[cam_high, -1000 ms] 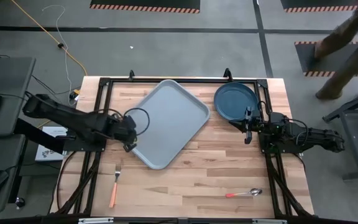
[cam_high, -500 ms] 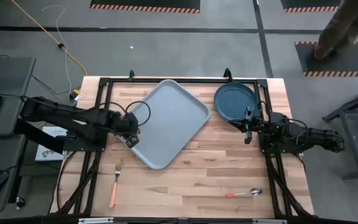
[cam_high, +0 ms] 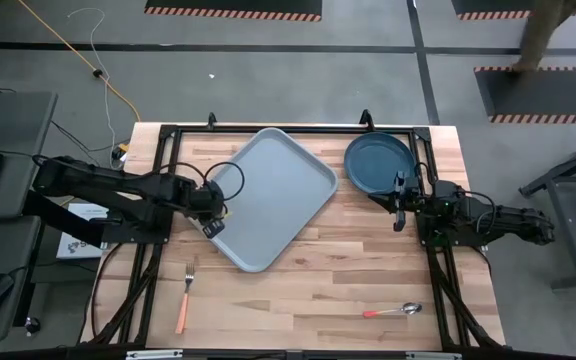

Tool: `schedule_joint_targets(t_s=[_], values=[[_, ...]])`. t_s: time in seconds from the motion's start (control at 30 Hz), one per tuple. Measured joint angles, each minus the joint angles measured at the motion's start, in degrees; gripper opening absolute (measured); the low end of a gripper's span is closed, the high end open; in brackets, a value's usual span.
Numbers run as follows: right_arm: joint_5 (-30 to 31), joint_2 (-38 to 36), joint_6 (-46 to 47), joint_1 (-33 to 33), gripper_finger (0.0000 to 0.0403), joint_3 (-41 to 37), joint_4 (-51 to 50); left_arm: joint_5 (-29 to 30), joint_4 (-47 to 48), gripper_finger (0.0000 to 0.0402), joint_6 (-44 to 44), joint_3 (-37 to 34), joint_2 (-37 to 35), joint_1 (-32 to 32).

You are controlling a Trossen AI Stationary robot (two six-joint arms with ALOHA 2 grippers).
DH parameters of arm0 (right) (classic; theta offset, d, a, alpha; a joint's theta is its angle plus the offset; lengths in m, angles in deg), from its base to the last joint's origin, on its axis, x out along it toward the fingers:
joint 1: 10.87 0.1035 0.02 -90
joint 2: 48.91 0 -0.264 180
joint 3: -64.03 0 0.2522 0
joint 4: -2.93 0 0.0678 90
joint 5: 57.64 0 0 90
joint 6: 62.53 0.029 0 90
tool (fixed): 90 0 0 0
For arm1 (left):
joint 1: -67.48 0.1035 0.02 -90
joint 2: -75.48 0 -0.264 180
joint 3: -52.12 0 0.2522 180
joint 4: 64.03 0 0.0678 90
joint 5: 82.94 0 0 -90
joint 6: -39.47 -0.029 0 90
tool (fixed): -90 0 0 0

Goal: Pick and place plate/cup/fork/spoon on tray
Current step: Put the brown cup on the tray, then put the dark blue plate on the tray

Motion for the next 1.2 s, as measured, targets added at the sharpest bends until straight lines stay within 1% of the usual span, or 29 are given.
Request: schedule_joint_targets(t_s=[0.23, 0.43, 0.53, 0.63, 0.73, 0.8, 0.83, 0.9, 0.97, 1.03, 1.13, 1.2], values=[[0.02, 0.00, 0.00, -0.01, 0.0000, 0.00, -0.02, 0.19, 0.14, 0.0121, -1.62, 2.40, 0.00, 0.00], [0.00, 0.00, 0.00, 0.00, 0.0000, 0.00, -0.02, 0.79, 2.00, 0.0168, -5.27, 8.39, 0.00, 0.00], [0.02, 0.00, 0.00, -0.02, 0.0000, 0.00, -0.02, 2.06, 4.93, 0.0181, -6.41, 12.83, -0.04, -0.02], [0.01, 0.00, -0.01, -0.01, 0.0000, 0.00, -0.01, 3.96, 7.86, 0.0187, -7.09, 17.17, -0.04, -0.02], [0.01, 0.00, -0.02, -0.01, 0.0000, 0.00, -0.01, 6.94, 7.91, 0.0188, -9.16, 20.81, -0.11, -0.02], [0.00, 0.00, 0.00, -0.02, 0.0000, 0.00, 0.00, 10.69, 3.19, 0.0188, -12.62, 21.23, -1.18, -0.44], [0.02, 0.00, 0.00, -0.02, 0.0000, 0.00, 0.00, 12.77, -1.62, 0.0188, -15.30, 20.49, -1.74, -1.05], [0.02, -0.02, -0.01, -0.02, 0.0000, 0.00, -0.01, 14.02, -13.06, 0.0188, -21.57, 17.87, -2.84, -2.17], [0.00, -0.02, 0.00, -0.01, 0.0000, 0.00, -0.02, 12.44, -24.95, 0.0188, -27.96, 14.20, -3.63, -2.47], [0.02, 0.02, 0.00, 0.00, 0.0000, 0.00, -0.02, 9.60, -36.85, 0.0188, -32.80, 10.05, -3.92, -2.20], [0.00, 0.02, -0.01, 0.00, 0.0000, 0.00, -0.02, 5.93, -52.32, 0.0188, -38.66, 3.46, -3.87, -0.84], [0.02, 0.00, 0.00, -0.02, 0.0000, 0.00, -0.02, 4.11, -61.71, 0.0188, -40.92, -0.35, -3.89, 0.53]])
